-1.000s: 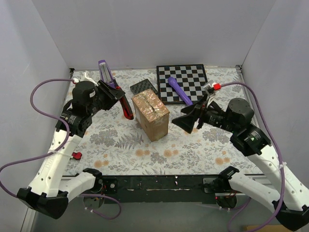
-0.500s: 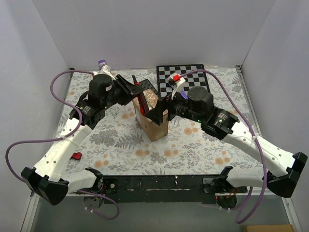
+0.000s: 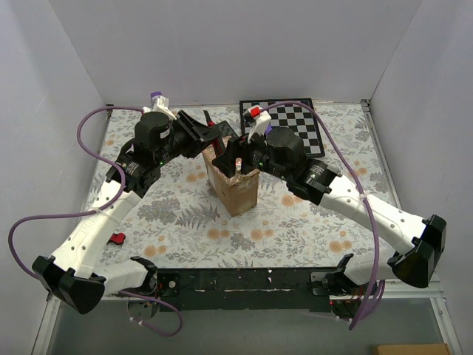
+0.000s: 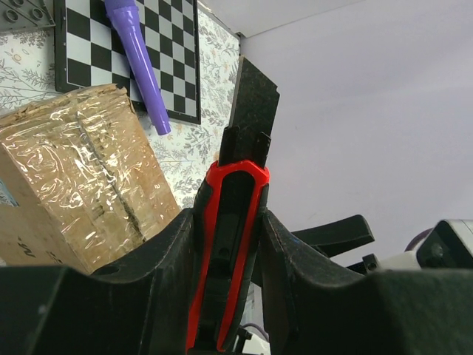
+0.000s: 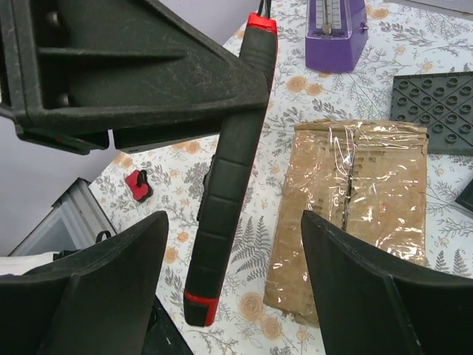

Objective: Unpack the express box
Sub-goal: Cut the express box at the center of the board.

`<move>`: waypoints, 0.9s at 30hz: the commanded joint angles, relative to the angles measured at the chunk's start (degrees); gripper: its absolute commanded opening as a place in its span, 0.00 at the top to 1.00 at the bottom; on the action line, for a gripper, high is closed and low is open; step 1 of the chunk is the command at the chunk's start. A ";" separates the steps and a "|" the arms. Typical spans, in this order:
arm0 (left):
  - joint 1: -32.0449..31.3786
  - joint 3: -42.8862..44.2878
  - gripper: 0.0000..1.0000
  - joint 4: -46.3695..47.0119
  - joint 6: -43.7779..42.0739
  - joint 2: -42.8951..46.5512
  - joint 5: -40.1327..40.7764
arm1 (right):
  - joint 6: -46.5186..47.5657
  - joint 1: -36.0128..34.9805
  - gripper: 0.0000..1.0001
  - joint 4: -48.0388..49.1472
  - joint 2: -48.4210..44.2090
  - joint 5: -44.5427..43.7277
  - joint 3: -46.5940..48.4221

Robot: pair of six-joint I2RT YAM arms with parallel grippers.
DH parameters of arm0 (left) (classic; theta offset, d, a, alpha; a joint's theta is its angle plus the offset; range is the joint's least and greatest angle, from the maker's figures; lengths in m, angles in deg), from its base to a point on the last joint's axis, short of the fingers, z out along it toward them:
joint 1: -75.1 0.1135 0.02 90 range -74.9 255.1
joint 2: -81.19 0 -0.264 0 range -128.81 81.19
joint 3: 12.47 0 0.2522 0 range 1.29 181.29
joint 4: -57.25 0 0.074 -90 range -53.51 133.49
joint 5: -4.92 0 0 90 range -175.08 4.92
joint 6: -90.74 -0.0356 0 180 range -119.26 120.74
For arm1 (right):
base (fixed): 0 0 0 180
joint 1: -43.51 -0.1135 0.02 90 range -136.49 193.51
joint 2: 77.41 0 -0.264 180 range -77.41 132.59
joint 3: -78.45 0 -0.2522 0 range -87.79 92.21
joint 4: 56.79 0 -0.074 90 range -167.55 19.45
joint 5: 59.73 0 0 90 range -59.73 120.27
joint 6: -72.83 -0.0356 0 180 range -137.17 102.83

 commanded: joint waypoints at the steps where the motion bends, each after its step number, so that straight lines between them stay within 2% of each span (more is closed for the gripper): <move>1: -0.23 0.81 1.00 2.15 0.67 1.11 -1.73 | -1.62 -0.26 0.22 6.27 0.87 -0.97 2.58; 7: -0.23 -0.68 1.00 3.29 0.84 1.72 -2.35 | -1.89 -0.26 0.38 7.07 1.48 1.31 1.97; 11: -0.23 -1.57 1.00 4.61 0.84 2.42 -3.31 | -1.80 -0.25 0.56 6.98 2.28 2.19 2.58; 16: -0.23 -1.74 1.00 5.13 0.49 2.95 -3.23 | -1.89 -0.26 0.65 4.53 2.81 3.69 3.20; 17: -0.23 -1.92 0.99 5.05 0.32 3.04 -2.96 | -1.54 -0.26 0.72 3.91 2.81 3.69 3.72; 19: -0.23 -2.09 0.89 5.22 -0.12 3.74 -2.52 | -0.84 0.01 0.82 1.72 2.63 4.30 4.42; 20: -0.23 -2.27 0.79 5.48 -0.30 4.09 -2.26 | -0.66 0.18 0.94 0.75 2.63 4.65 5.30; 21: -0.23 -2.79 0.74 5.66 -0.39 4.27 -2.09 | -0.48 0.36 0.99 -0.04 2.46 5.00 5.74; 22: -0.23 -2.97 0.68 5.92 -0.91 4.71 -2.00 | -0.31 0.71 0.99 -1.88 2.45 5.88 6.35; 23: -0.23 -3.23 0.57 5.93 -1.09 4.80 -1.91 | -0.48 1.49 0.99 -3.03 2.45 7.80 6.97; 27: -0.23 -4.29 0.30 5.49 -2.49 5.76 -1.38 | 0.66 3.52 0.99 -9.00 1.93 12.38 11.18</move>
